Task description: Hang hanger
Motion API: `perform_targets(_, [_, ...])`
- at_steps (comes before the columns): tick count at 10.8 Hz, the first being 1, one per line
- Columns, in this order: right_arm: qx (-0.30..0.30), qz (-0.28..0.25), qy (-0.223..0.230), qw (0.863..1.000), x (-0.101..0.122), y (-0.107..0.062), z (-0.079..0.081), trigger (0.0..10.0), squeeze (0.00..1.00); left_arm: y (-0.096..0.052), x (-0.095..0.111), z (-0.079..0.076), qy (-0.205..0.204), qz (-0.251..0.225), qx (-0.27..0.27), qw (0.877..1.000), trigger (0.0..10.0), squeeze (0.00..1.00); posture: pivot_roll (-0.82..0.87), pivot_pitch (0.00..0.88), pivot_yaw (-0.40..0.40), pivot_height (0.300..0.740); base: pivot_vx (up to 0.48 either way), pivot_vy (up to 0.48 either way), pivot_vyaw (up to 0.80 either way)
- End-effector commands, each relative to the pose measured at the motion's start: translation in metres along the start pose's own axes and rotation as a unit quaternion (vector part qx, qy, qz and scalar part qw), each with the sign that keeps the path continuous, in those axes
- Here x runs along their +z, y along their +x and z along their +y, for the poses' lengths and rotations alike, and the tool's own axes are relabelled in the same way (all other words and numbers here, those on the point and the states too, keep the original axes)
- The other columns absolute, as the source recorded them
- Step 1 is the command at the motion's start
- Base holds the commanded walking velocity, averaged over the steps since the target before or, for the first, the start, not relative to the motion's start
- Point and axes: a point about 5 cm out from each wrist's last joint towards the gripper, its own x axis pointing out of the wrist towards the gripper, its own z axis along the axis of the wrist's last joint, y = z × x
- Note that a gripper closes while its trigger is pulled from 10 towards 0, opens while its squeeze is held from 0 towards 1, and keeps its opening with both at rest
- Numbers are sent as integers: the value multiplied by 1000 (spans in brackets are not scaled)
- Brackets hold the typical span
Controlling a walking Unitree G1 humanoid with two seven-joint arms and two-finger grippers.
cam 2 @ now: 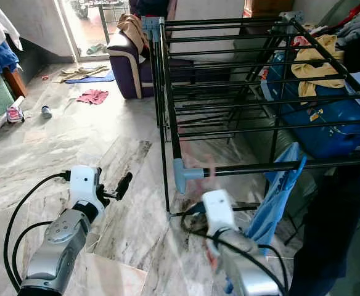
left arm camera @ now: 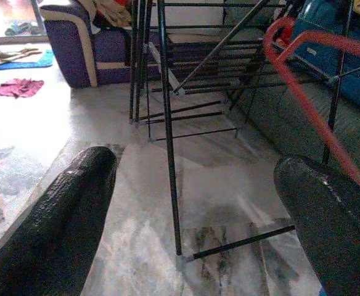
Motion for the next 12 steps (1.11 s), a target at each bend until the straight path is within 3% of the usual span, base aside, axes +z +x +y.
perform_targets(1, [7, 12, 1, 1000, -4, -1, 2, 10000, 0, 0, 3, 1, 6, -3, 5, 1000, 10000, 0, -46, 5, 23, 740, 0, 0, 0])
perform_targets(4, [5, 31, -3, 1000, -15, -4, 1, 10000, 0, 0, 1, -1, 5, 0, 2, 1000, 10000, 0, -50, 10, 23, 740, 0, 0, 0])
perform_targets(5, [2, 29, 6, 1000, -16, -4, -1, 10000, 137, -1, 1, -1, 5, 1, 3, 1000, 10000, 0, -49, 11, 23, 740, 0, 0, 0])
perform_targets(6, [1, 27, 6, 1000, -16, -4, -1, 10000, 1000, -1, 2, -1, 6, 1, 3, 1000, 10000, 0, -49, 11, 23, 740, 0, 0, 0])
perform_targets(9, [-13, 13, 0, 1000, -16, -6, -7, 10000, 1000, -1, 1, -1, 6, 2, 4, 1000, 10000, 0, -47, 13, 21, 740, 0, 0, 0])
perform_targets(12, [-25, -49, -32, 998, -11, -21, -14, 10000, 1000, -1, 0, -1, 6, 3, 2, 1000, 10000, 0, -62, 20, 24, 740, 0, 0, 0])
